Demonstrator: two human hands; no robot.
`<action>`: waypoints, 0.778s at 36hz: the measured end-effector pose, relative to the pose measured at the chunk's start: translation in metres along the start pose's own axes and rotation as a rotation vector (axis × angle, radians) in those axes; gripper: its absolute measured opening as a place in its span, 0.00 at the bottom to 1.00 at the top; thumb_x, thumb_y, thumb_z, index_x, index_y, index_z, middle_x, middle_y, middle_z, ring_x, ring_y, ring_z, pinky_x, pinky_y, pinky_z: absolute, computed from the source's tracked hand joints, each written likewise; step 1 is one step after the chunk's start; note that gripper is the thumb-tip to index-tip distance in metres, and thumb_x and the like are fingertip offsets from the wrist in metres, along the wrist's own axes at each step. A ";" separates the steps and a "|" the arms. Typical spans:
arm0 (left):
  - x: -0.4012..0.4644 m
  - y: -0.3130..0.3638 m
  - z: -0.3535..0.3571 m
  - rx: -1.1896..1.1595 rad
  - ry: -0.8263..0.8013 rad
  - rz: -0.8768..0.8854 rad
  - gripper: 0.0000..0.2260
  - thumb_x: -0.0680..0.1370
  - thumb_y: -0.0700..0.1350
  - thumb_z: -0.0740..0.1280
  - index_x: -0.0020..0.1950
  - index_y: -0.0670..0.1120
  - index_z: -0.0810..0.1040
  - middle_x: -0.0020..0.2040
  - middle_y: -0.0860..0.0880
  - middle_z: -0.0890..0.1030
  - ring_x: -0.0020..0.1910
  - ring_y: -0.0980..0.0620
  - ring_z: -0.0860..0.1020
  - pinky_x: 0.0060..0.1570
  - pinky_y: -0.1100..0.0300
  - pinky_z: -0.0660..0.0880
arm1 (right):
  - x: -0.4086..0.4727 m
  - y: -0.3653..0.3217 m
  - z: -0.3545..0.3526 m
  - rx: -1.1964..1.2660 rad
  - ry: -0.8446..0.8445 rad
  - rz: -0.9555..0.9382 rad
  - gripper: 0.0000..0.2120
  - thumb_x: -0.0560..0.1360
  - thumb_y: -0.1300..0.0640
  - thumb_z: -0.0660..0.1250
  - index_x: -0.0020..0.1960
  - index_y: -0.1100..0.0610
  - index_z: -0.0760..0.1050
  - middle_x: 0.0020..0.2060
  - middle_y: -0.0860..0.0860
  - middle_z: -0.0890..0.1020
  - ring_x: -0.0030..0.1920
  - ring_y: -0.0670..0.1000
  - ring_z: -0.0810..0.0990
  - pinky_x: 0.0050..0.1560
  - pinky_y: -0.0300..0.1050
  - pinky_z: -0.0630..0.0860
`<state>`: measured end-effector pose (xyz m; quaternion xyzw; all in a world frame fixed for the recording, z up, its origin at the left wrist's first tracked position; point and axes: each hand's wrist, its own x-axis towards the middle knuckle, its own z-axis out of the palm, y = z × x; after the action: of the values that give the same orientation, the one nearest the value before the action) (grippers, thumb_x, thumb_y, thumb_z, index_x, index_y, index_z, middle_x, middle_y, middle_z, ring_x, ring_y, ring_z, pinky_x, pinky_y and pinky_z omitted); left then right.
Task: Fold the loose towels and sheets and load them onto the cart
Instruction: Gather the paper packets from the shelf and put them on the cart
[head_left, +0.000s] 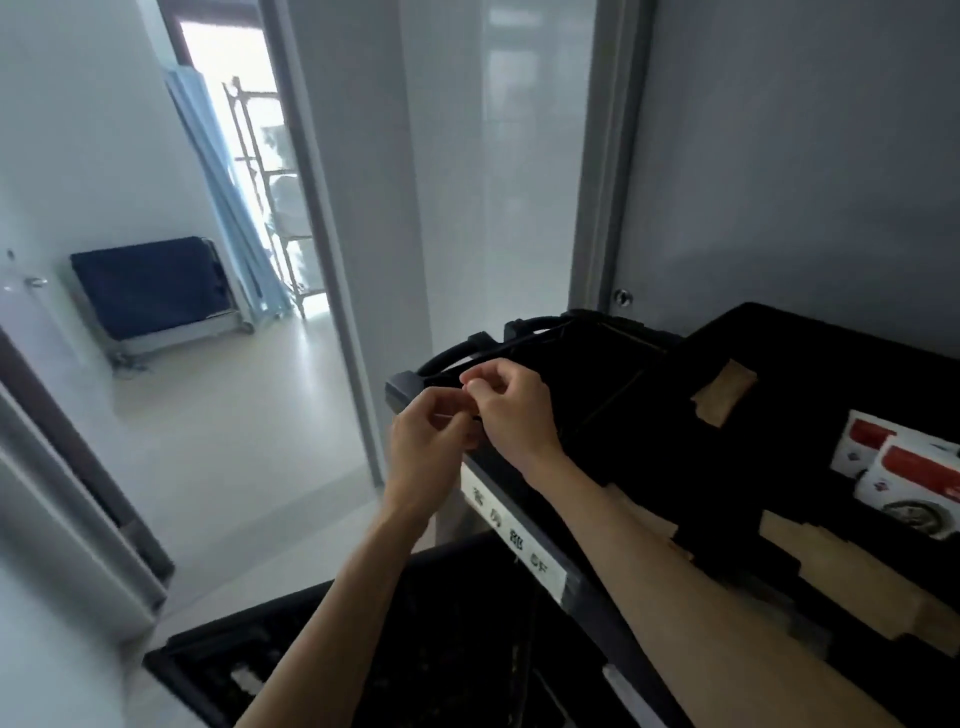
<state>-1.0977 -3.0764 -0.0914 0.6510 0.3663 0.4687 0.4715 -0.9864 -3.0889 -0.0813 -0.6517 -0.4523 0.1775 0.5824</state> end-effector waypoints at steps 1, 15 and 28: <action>-0.001 -0.001 -0.018 0.011 0.020 0.009 0.08 0.77 0.33 0.66 0.51 0.44 0.83 0.41 0.49 0.86 0.43 0.49 0.85 0.45 0.55 0.83 | -0.002 -0.007 0.017 0.004 -0.023 -0.006 0.06 0.76 0.60 0.66 0.46 0.55 0.82 0.39 0.48 0.85 0.42 0.46 0.83 0.48 0.44 0.81; 0.009 -0.042 -0.324 -0.022 0.199 0.024 0.11 0.79 0.34 0.65 0.55 0.48 0.80 0.49 0.51 0.85 0.47 0.50 0.85 0.53 0.49 0.82 | -0.060 -0.109 0.289 0.077 -0.279 -0.101 0.07 0.77 0.63 0.65 0.51 0.59 0.82 0.43 0.53 0.85 0.45 0.53 0.84 0.51 0.55 0.81; 0.059 -0.087 -0.463 -0.035 0.255 -0.026 0.12 0.79 0.36 0.65 0.58 0.47 0.82 0.52 0.51 0.85 0.50 0.50 0.85 0.56 0.46 0.80 | -0.047 -0.124 0.447 0.146 -0.328 -0.113 0.08 0.76 0.63 0.66 0.49 0.54 0.82 0.41 0.50 0.85 0.45 0.52 0.85 0.48 0.56 0.82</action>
<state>-1.5258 -2.8719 -0.1053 0.5732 0.4233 0.5478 0.4384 -1.3981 -2.8699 -0.0966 -0.5436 -0.5631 0.2805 0.5556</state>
